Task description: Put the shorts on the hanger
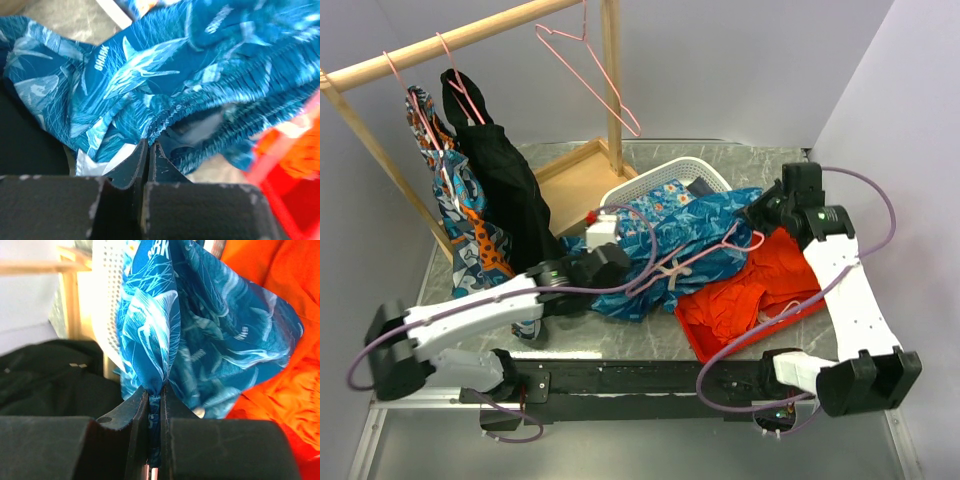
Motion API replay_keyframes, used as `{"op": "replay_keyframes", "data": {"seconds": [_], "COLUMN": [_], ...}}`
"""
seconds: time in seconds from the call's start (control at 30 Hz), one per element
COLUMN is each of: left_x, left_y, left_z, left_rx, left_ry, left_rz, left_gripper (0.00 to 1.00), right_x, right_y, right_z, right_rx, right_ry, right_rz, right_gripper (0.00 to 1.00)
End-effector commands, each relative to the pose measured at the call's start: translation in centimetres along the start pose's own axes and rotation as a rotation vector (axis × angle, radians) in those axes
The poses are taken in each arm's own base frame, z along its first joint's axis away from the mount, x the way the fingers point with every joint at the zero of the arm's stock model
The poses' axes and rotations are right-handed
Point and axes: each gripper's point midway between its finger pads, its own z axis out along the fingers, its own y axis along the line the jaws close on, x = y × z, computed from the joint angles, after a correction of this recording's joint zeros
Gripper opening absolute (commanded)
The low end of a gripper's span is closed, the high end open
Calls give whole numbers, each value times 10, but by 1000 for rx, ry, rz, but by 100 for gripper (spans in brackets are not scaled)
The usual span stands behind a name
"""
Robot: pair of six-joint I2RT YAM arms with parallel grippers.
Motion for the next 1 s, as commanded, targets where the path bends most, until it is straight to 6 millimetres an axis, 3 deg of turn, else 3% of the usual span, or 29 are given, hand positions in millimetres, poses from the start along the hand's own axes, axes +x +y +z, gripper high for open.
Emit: {"op": "replay_keyframes", "data": {"seconds": [0.0,0.1,0.3,0.63,0.83,0.97], "left_x": [-17,-14,0,-29,-35,-44], "left_y": [-5,-15,-18,-43,-71,-110], "left_z": [-30,-43,-48,-81,-95,-90], "left_rx": [102,173,141,206,291,389], "left_ry": [-34,-17,6,-21,-8,-19], "left_rz": [-104,-95,-57,-68,-47,-45], "left_gripper": [1,1,1,1,1,2], "right_x": [-44,-51,-63,-79,-75,-54], "right_y": [25,31,35,8,8,14], "right_z": [-11,-5,2,4,6,12], "right_rx": [-4,2,22,140,143,120], "right_ry": [-155,-163,-178,-290,-279,-233], "right_rz": [79,116,143,128,136,133], "right_gripper": [0,0,0,0,0,0]}}
